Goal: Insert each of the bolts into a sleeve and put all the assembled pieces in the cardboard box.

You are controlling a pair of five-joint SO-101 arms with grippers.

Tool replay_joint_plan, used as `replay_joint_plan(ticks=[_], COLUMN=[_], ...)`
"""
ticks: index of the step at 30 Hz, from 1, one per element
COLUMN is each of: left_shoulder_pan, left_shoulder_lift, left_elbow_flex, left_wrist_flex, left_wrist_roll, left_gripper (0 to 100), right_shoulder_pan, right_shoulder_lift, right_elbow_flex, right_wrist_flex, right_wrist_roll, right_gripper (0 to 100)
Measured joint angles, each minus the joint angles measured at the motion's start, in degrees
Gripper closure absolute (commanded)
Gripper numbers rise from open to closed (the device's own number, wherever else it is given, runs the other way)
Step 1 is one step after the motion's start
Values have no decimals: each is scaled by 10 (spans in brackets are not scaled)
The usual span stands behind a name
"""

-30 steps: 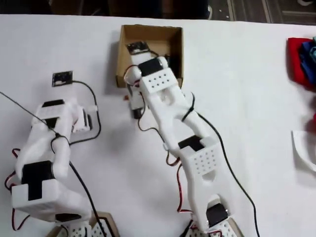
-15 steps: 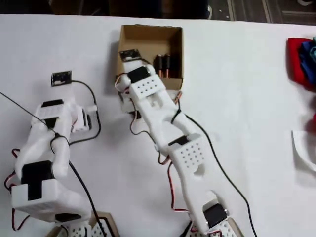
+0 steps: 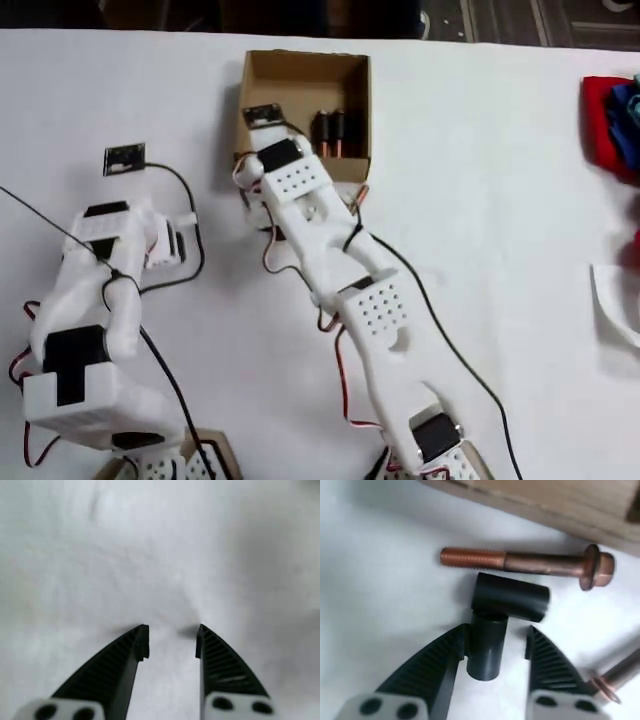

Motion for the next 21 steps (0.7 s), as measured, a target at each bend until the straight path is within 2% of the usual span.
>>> replay_joint_plan(ticks=[2, 8, 12, 17, 21], left_shoulder_pan=[0, 0, 0, 0, 1], left_shoulder_lift=[0, 0, 0, 0, 0], left_elbow_flex=[0, 0, 0, 0, -23], left_wrist_flex=[0, 0, 0, 0, 38], left_wrist_roll=[0, 0, 0, 0, 0], left_gripper=[828, 828, 828, 828, 828], right_shoulder_pan=[4, 10, 12, 65, 114], right_shoulder_lift=[0, 0, -25, -153, -277], right_elbow_flex=[-3, -11, -56, -75, 16], right_wrist_flex=[14, 34, 92, 116, 116], right_wrist_roll=[0, 0, 0, 25, 37], right_gripper=[967, 978, 978, 978, 978])
